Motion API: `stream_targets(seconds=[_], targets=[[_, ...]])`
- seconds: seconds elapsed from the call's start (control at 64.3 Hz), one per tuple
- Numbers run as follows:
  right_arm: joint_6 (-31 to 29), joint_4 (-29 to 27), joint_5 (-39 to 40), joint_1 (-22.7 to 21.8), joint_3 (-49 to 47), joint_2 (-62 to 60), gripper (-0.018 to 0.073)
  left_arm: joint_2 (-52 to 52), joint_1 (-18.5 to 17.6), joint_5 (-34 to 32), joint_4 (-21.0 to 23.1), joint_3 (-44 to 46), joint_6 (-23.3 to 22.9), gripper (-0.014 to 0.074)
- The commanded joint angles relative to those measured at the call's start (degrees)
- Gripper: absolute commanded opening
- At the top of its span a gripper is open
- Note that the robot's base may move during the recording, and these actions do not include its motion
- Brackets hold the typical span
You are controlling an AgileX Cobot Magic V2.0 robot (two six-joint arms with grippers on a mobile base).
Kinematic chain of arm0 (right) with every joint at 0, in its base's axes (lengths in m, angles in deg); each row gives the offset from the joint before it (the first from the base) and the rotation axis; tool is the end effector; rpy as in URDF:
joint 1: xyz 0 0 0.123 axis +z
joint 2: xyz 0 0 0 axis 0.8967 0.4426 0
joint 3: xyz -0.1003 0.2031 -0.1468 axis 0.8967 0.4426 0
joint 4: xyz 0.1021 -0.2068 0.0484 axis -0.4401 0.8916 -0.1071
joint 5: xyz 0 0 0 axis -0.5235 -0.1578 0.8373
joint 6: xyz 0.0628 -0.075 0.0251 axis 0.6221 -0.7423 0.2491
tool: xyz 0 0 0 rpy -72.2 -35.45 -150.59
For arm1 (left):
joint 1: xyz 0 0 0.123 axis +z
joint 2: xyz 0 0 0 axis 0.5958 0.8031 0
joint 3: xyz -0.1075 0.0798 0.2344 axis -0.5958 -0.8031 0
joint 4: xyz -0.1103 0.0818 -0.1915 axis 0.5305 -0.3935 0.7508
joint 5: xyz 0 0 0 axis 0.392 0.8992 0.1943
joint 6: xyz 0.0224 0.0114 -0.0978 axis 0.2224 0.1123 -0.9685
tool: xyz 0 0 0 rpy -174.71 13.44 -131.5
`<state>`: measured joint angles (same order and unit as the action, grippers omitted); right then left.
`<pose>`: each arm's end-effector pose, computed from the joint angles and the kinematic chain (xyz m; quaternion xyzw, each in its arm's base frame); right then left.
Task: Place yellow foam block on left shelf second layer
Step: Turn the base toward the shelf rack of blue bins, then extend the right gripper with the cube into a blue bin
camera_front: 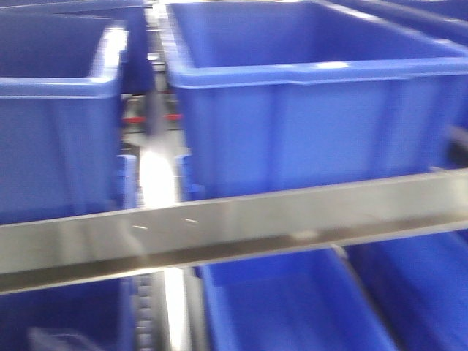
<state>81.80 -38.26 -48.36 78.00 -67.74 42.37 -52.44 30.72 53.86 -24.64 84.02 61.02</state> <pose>0.0245 -0.0121 0.3104 -0.0338 0.7038 0.0171 0.7094 0.0648 -0.0055 0.2048 0.0088 0.7039 -0.0561 0.7080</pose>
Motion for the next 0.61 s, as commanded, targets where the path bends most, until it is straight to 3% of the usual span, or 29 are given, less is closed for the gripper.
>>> stream_targets(seconds=[0.0,0.591], targets=[[-0.3,1.2,4.9,-0.2,-1.5,0.9,0.0358,0.2,-0.1,-5.0,0.4,-1.5,-0.2,0.0136],[-0.3,1.2,4.9,-0.2,-1.5,0.9,0.0358,0.2,-0.1,-5.0,0.4,-1.5,-0.2,0.0136]])
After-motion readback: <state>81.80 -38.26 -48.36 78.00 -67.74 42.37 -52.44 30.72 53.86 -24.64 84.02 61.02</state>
